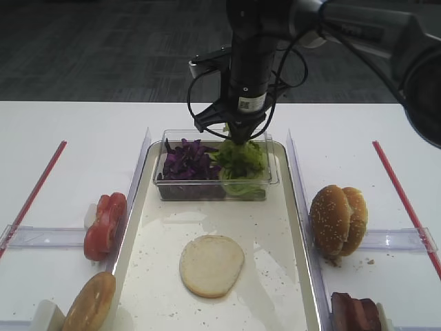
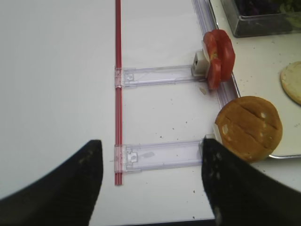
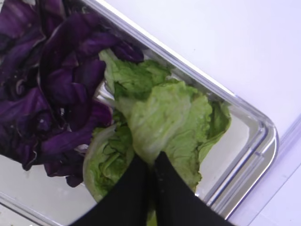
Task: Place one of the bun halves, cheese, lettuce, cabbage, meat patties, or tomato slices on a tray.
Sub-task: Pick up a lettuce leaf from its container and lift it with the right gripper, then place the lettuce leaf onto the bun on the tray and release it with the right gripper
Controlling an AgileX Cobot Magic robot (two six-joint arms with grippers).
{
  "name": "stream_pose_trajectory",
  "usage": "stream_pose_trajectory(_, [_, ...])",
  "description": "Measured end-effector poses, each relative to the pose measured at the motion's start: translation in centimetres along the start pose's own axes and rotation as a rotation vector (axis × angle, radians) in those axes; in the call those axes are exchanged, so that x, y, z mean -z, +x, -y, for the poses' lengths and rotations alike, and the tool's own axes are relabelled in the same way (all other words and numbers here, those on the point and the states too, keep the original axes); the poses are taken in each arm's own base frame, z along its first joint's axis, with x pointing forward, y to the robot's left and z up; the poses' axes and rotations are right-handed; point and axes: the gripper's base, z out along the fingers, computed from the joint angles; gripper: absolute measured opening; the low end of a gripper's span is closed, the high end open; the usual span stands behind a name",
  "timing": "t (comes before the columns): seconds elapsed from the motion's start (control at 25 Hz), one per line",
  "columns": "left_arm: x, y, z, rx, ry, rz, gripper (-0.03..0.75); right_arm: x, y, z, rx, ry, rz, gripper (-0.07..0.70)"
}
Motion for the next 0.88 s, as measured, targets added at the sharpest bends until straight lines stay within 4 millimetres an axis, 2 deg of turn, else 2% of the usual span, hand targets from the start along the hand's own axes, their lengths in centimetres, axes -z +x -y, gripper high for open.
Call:
stream_pose_trajectory(0.2, [0.0, 0.0, 0.0, 0.0, 0.0, 0.0, 0.419, 0.7, 0.0, -0.1, -0.001, -0.003, 0.009, 0.058])
stream_pose_trajectory(0.36, [0.0, 0.0, 0.0, 0.0, 0.0, 0.0, 0.419, 2.6, 0.0, -0.2, -0.004, -0.01, 0.047, 0.058])
stream_pose_trajectory(0.68, [0.0, 0.0, 0.0, 0.0, 0.0, 0.0, 0.419, 4.8, 0.0, -0.5, -0.007, -0.026, 0.088, 0.057])
stream_pose_trajectory(0.88, [0.0, 0.0, 0.0, 0.0, 0.0, 0.0, 0.419, 5.1, 0.0, -0.6, -0.009, -0.031, 0.094, 0.057])
